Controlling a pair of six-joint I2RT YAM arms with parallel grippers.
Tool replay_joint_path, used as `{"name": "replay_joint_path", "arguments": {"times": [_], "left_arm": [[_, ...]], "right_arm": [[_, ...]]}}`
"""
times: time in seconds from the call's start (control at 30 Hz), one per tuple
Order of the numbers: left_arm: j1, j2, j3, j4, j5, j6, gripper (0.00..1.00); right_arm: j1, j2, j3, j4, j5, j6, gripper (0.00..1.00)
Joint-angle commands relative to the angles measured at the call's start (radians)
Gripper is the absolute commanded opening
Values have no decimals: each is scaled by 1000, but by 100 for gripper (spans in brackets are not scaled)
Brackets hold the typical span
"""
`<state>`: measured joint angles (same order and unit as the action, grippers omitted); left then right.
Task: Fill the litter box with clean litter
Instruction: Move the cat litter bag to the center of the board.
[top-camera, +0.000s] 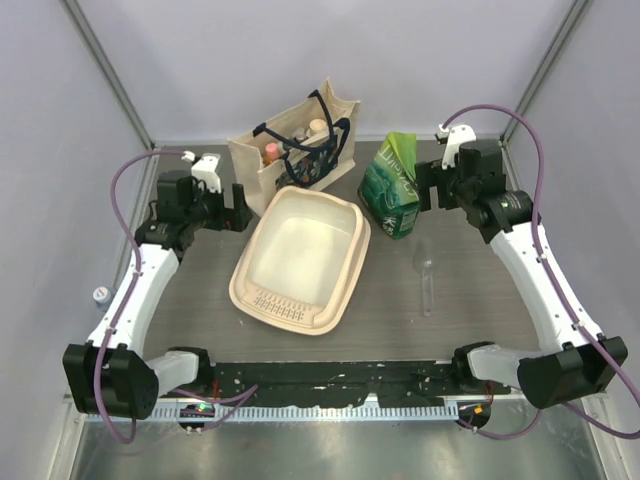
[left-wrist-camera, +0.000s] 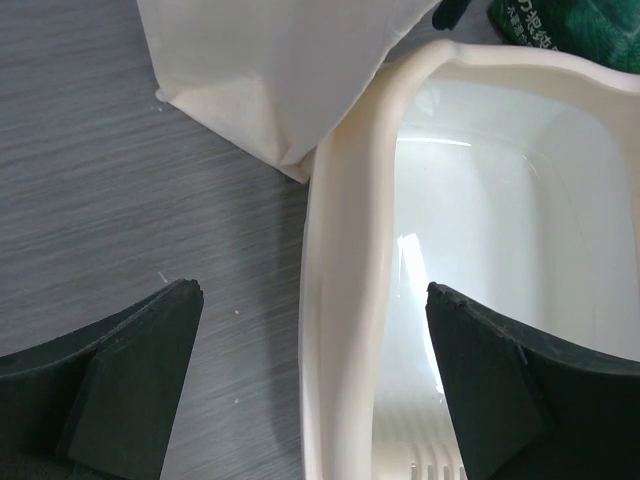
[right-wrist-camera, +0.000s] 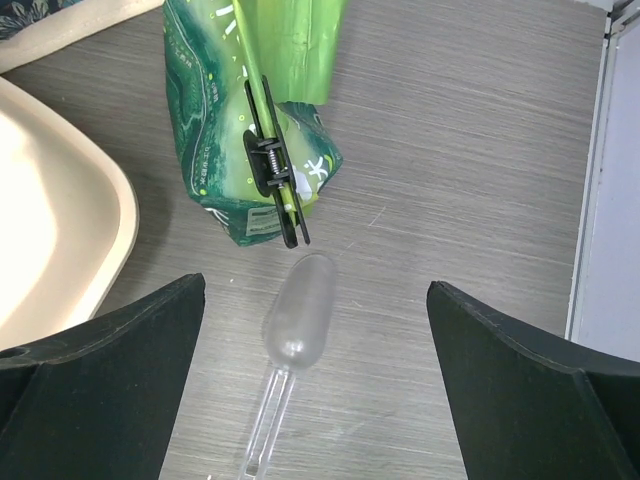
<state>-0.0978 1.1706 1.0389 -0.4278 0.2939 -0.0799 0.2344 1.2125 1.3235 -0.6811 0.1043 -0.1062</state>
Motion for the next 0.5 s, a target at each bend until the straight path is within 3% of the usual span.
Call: {"name": "replay_joint_path", "arguments": {"times": [0.0, 0.1, 0.23, 0.37, 0.47], "left_arm": [[-2, -22, -31, 66, 50, -38, 99], [-8, -37, -45, 51, 59, -8, 98], [-23, -48, -51, 28, 80, 25, 98], [-33, -51, -54, 15, 88, 48, 97], [-34, -49, -56, 20, 85, 55, 97]], "right_arm": [[3, 30, 23, 40, -18, -48, 99], [5, 51, 66, -26, -71, -151, 99], [2, 154, 135, -64, -15, -127, 97], [0, 203, 189, -103, -90, -162, 84], [2, 232, 233, -123, -92, -151, 81]]}}
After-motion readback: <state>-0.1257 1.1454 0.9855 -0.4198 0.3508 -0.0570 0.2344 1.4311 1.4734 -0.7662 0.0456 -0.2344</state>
